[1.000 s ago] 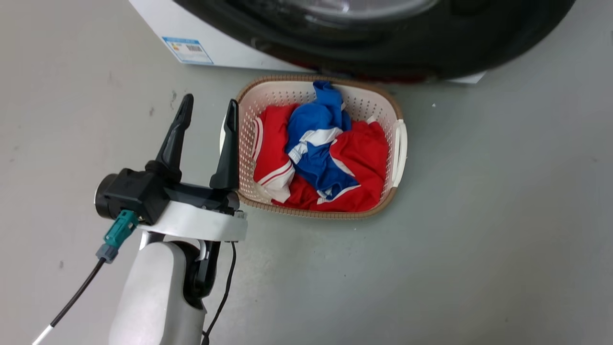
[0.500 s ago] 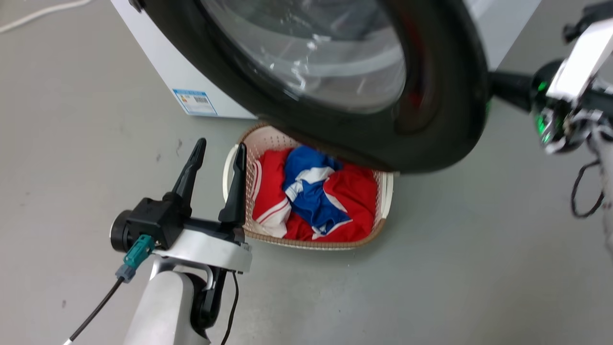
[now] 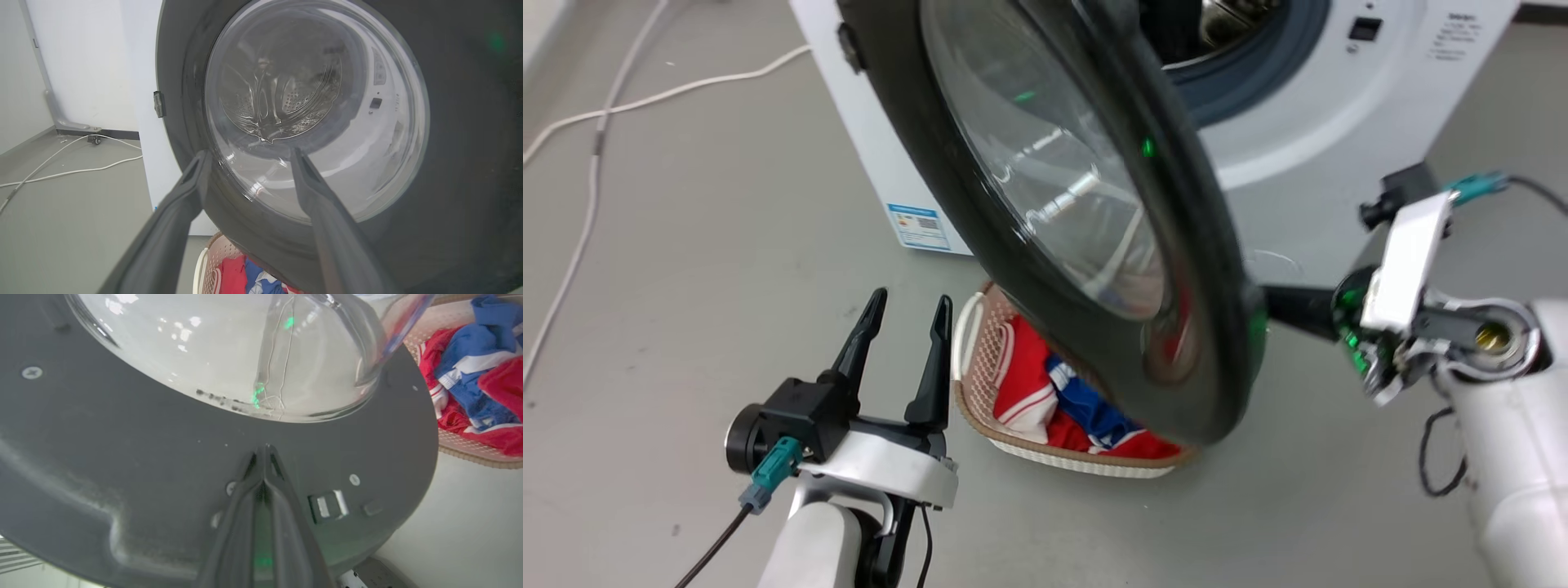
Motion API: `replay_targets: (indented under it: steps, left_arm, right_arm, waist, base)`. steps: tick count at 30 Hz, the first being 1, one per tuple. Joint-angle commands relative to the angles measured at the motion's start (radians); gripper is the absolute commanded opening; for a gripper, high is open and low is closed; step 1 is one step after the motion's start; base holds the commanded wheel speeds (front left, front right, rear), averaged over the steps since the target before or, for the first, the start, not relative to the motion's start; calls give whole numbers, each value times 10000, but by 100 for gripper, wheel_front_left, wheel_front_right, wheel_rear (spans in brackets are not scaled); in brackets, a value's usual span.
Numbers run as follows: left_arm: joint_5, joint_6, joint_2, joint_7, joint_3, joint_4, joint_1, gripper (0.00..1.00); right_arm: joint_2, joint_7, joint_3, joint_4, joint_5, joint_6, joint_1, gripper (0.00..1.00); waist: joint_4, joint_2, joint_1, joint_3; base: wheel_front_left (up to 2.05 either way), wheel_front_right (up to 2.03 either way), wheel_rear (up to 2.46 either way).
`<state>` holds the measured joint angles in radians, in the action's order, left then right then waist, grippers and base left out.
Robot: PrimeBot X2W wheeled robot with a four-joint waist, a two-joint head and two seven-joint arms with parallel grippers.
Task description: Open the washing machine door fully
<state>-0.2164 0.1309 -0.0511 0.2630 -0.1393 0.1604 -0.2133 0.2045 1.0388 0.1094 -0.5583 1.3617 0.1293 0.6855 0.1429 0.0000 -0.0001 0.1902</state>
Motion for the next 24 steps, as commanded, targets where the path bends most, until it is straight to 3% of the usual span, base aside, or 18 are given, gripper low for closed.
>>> replay_targets:
  steps: [1,24]
  left_arm:
    - [16,-3,5,26,1,26,116,100]
    - [-554,-250,10,26,-72,154,752,100]
  right_arm:
    - [-169,73,45,155,-47,25,-307,0]
    - [-1531,966,-172,2582,-1008,25,-2980,0]
  waist:
    - [240,0,1,-195]
    - [2661,0,1,-746]
  base:
    - [0,0,0]
    - [0,0,0]
